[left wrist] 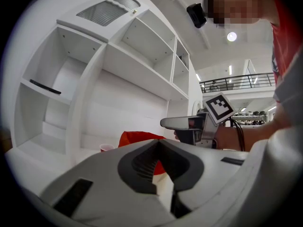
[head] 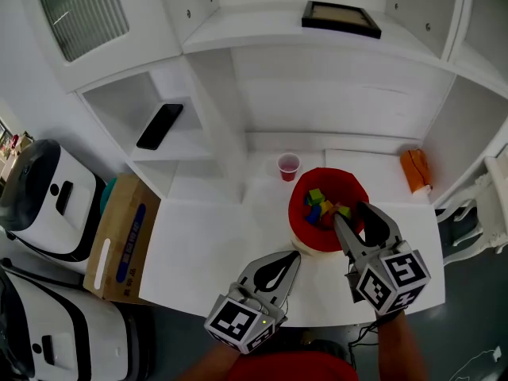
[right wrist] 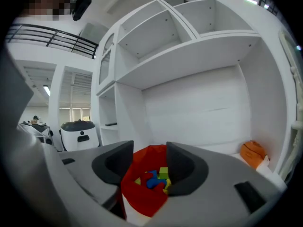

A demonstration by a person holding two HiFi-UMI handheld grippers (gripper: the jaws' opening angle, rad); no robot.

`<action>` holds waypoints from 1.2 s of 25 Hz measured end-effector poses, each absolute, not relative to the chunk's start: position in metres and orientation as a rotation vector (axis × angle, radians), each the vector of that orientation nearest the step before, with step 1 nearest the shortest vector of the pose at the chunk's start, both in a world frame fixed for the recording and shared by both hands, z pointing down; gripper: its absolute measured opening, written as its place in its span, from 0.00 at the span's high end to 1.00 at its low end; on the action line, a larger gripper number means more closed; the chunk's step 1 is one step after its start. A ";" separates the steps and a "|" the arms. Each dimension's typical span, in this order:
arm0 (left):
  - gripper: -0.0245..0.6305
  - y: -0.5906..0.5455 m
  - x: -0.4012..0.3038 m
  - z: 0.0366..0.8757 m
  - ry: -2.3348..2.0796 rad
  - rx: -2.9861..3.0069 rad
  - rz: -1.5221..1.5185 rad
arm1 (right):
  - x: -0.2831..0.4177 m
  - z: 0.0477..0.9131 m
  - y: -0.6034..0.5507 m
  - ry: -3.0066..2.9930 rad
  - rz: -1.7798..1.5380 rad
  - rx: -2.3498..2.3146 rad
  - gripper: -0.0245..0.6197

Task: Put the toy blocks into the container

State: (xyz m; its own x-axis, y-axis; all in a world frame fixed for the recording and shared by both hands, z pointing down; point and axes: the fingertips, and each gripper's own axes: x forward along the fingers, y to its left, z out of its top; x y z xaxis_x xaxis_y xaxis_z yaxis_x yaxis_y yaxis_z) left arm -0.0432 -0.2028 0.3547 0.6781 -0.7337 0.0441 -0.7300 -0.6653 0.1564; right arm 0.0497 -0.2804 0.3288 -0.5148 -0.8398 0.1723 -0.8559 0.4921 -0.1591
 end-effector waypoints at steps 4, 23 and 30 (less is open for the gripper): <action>0.94 -0.198 -0.037 0.352 -1.191 2.739 -0.026 | 0.050 0.308 -0.250 -2.775 0.305 1.468 0.76; 0.94 -0.125 0.006 0.311 -1.051 2.906 0.011 | 0.053 0.299 -0.130 -2.917 0.185 1.398 0.95; 0.94 -0.116 0.013 0.317 -1.040 2.903 0.034 | 0.058 0.302 -0.117 -2.914 0.175 1.404 0.95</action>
State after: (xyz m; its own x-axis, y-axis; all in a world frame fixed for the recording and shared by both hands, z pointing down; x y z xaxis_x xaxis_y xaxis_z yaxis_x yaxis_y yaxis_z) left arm 0.0132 -0.1159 0.3170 0.7725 -0.6337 0.0401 -0.6350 -0.7711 0.0473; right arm 0.0577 -0.1168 0.3023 -0.6204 -0.7832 -0.0409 -0.7727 0.6193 -0.1392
